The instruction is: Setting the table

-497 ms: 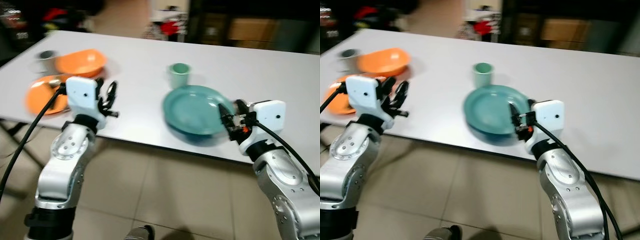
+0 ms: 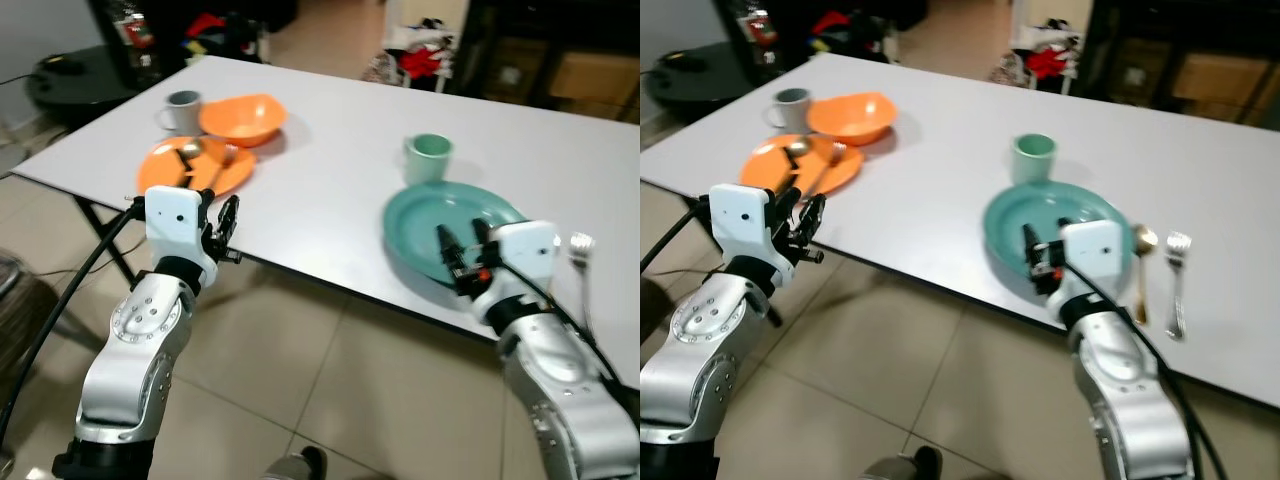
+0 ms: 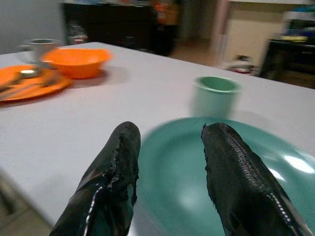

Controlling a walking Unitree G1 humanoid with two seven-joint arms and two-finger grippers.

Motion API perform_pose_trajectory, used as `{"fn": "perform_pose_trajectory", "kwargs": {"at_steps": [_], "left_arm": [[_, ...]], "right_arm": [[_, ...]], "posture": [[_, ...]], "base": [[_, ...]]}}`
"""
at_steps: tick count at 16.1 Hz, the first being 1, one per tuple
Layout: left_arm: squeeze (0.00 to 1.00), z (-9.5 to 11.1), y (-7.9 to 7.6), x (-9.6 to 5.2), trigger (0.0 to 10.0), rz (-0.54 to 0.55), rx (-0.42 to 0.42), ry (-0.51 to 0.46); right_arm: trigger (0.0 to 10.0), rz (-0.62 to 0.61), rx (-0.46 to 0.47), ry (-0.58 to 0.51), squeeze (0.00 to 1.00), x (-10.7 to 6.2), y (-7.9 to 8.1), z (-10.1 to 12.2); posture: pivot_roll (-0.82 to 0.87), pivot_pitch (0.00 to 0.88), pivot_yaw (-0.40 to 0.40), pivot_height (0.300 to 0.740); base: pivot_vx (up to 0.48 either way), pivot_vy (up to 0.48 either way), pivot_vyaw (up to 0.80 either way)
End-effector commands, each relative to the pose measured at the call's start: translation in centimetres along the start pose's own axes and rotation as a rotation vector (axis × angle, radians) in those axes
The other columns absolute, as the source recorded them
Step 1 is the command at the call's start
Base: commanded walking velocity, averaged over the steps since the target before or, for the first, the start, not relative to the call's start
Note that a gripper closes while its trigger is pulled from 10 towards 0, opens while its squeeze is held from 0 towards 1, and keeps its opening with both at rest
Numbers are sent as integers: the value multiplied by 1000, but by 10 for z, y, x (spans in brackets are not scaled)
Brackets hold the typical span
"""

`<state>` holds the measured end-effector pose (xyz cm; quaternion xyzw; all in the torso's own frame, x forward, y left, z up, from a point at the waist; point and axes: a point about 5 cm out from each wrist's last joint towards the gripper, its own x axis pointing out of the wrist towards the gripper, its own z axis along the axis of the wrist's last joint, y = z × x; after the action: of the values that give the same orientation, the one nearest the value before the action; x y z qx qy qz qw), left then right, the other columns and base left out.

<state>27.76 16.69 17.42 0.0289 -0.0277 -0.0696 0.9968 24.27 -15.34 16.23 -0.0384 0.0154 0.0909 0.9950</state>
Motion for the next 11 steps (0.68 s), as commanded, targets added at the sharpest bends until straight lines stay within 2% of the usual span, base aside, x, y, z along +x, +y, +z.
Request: {"fn": "perform_pose_trajectory", "kwargs": {"at_steps": [1, 4, 6, 8, 9, 11], "left_arm": [[0, -1, -7, 0, 10000, -34, 23, 11], [0, -7, -6, -1, 10000, 4, 18, 35], [0, -9, -7, -3, 10000, -24, 49, 54], [0, -8, -2, -3, 10000, 23, 26, 52], [0, -5, -7, -2, 10000, -17, 41, 37], [0, -7, -6, -2, 10000, 2, 41, 49]], "right_arm": [[10000, 27, 5, -1, 0, 1, 2, 1], [10000, 47, 20, 18, 0, 2, 3, -1], [10000, 68, 35, 25, 0, 2, 4, -2], [10000, 76, 35, 19, 0, 3, 7, -2], [10000, 89, 44, 17, 0, 3, 8, -2], [10000, 96, 43, 28, 0, 4, 11, -4]], "posture": [[26, 0, 49, 740], [31, 0, 46, 740], [36, 0, 34, 740], [34, 0, 44, 740], [38, 0, 34, 740], [35, 0, 45, 740]], "base": [[0, 0, 800], [0, 0, 800], [0, 0, 800], [0, 0, 800], [0, 0, 800], [0, 0, 800]]}}
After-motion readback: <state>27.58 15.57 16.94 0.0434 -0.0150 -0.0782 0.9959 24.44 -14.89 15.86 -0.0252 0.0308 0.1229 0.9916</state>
